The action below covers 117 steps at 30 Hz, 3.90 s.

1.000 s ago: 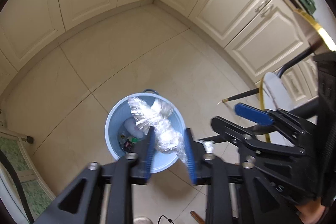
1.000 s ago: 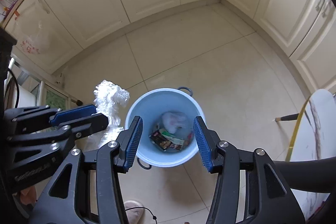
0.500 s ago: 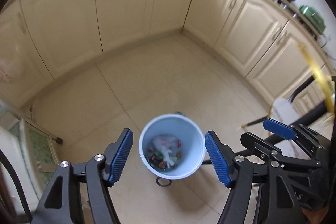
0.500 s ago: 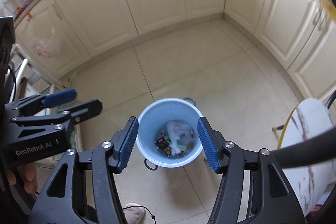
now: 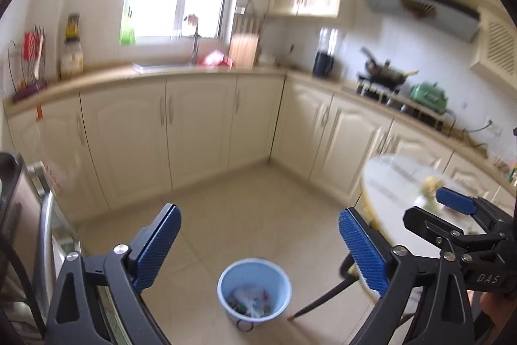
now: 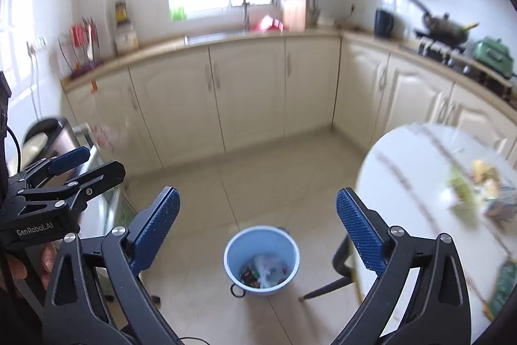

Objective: Collect trash
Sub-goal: 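Bring both tools back to the table toward the milk carton and green packet, then grasp the green packet with the left tool while the right tool grasps the milk carton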

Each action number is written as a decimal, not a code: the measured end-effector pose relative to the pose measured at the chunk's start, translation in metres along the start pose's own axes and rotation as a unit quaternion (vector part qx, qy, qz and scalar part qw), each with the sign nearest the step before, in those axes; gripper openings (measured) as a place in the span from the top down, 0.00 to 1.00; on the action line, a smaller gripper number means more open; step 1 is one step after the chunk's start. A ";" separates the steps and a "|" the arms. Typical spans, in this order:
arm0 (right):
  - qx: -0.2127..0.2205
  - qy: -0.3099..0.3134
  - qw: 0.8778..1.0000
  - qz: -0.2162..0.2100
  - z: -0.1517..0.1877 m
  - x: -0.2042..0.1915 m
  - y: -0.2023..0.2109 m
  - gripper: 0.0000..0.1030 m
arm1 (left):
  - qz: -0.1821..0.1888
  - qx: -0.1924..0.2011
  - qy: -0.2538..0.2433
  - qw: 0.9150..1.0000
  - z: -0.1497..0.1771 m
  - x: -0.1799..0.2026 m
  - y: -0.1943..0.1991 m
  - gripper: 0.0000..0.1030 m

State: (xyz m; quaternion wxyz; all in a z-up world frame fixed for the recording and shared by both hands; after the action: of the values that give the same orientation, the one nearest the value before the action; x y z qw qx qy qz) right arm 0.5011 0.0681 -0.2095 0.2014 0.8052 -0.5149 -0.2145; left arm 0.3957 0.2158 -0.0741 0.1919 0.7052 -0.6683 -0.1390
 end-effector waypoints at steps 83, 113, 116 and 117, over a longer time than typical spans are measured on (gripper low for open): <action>-0.063 -0.212 0.955 0.198 0.056 0.423 0.072 0.00 | 0.202 -0.202 -0.279 0.917 0.007 0.417 -0.384 0.37; -0.218 0.065 0.972 0.067 0.021 0.430 -0.047 0.00 | 0.283 -0.136 -0.219 0.924 -0.001 0.333 -0.232 0.93; -0.245 0.053 0.967 0.052 0.032 0.425 -0.056 0.05 | 0.283 -0.138 -0.221 0.923 0.000 0.330 -0.225 0.93; -0.246 0.049 0.967 0.049 0.035 0.423 -0.056 0.11 | 0.284 -0.140 -0.219 0.923 0.002 0.329 -0.222 0.93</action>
State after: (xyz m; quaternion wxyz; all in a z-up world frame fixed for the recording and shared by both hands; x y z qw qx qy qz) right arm 0.6836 -0.3013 -0.3272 0.4285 0.7142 -0.4746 -0.2845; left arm 0.6147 -0.1048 -0.1568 0.1688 0.4033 -0.8398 -0.3219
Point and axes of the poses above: each gripper's, at about its wrist camera, not at the fingertips, and y roughly against the way its jaws point, x to its right, z to its underside, the point moved 9 cm from there along -y, roughly the way its jaws point, and after that the axes turned 7 degrees about -y, right-handed, at the moved point
